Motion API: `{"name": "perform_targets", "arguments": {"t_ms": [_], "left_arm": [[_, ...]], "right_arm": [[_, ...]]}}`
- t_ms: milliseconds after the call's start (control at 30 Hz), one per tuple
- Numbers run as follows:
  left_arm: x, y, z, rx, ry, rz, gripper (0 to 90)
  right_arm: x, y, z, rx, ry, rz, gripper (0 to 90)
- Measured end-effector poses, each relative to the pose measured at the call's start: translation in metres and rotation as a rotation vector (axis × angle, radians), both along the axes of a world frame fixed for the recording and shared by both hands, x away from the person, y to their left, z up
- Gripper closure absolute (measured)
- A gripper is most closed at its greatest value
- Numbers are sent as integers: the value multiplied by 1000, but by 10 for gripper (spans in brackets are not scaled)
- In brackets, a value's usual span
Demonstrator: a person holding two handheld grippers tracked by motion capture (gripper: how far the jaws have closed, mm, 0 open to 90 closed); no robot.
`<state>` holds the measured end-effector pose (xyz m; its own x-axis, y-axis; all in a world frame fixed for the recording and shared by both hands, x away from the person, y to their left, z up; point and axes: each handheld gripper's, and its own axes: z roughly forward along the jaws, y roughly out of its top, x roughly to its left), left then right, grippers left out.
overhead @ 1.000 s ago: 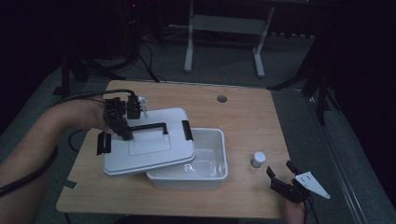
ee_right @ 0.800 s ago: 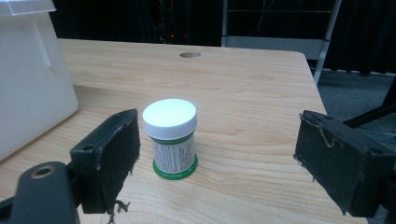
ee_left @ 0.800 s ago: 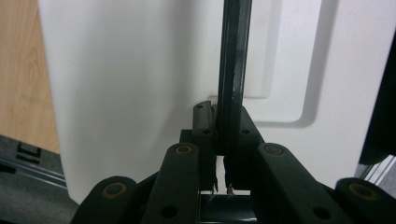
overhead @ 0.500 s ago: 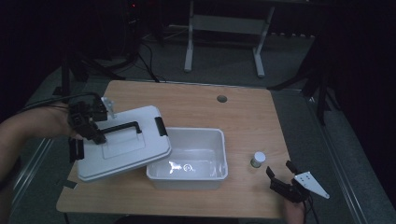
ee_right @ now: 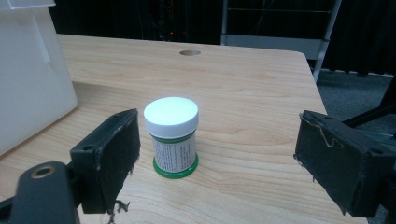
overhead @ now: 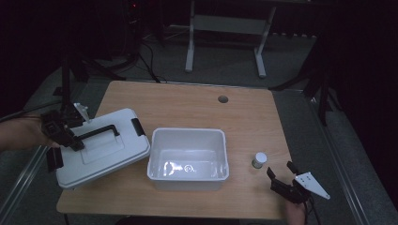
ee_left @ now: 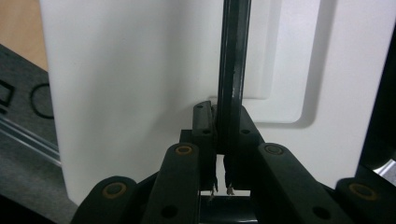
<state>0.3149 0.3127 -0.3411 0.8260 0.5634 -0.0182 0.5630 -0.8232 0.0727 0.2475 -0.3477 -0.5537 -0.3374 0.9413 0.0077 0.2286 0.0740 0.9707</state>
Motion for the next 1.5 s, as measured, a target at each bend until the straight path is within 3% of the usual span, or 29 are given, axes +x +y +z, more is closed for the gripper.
{"name": "perform_targets", "arguments": {"t_ms": [133,300,600,767,967,1033,1267,1400,1500], "left_arm": [[2,11,-17,-10,20,34,834],[9,17,-40,-9,16,62,833],[27,20,-77,-21,4,106,833],[38,20,-101,-3,30,134,833],[41,19,-112,7,37,148,832],[45,14,-124,21,53,135,833],[53,10,-141,-22,68,151,832],[54,9,-150,-15,75,146,829],[54,12,-151,-49,70,156,829]], "right_arm": [[0,0,0,1,-1,1,135],[0,1,0,-2,0,5,135],[0,1,0,-3,-1,8,135],[0,1,0,-3,-1,8,135],[0,1,0,-1,1,9,135],[0,0,0,1,2,4,135],[0,1,0,-6,4,8,135],[0,0,0,1,8,7,135],[0,-1,0,4,10,11,135]]}}
